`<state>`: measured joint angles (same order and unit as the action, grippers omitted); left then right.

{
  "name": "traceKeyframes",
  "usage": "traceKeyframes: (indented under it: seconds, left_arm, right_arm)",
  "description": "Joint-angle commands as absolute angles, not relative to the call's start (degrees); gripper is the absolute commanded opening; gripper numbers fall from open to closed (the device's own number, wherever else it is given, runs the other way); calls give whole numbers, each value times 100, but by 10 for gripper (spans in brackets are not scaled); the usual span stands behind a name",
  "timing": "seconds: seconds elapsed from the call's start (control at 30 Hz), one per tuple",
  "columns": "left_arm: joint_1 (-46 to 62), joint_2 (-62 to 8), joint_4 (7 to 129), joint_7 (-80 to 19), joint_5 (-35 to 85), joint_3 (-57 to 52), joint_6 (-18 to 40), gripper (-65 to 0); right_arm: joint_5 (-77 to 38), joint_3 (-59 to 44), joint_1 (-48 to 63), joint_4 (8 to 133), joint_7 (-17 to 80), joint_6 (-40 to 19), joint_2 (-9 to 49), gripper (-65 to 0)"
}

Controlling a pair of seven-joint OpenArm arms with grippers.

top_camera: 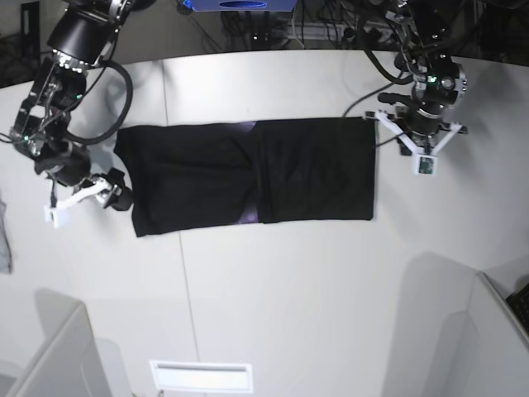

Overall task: Fold the T-shirt properly
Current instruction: 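Release the folded end and move both grippers to the strip's new ends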

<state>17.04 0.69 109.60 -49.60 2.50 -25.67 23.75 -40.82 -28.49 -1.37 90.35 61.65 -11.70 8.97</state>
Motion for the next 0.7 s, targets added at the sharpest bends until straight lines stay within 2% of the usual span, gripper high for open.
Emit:
traceKeyframes:
  seconds: [0.0, 0.33, 0.67]
  left_arm:
    - [1648, -4, 10967, -4857, 330, -2695, 2396, -650]
    - [1191, -338, 10097, -4848, 866, -3125, 2404, -650]
    - [901, -330, 9719, -4848, 831, -3073, 2404, -650]
  right_arm:
    - [-4198, -2862, -286, 8936, 6097, -1349, 1068, -203]
    - [-4180, -2844, -725, 7187, 6097, -2378, 1279, -197]
    - [-4198, -2484, -593, 6923, 6316, -3081, 1235, -203]
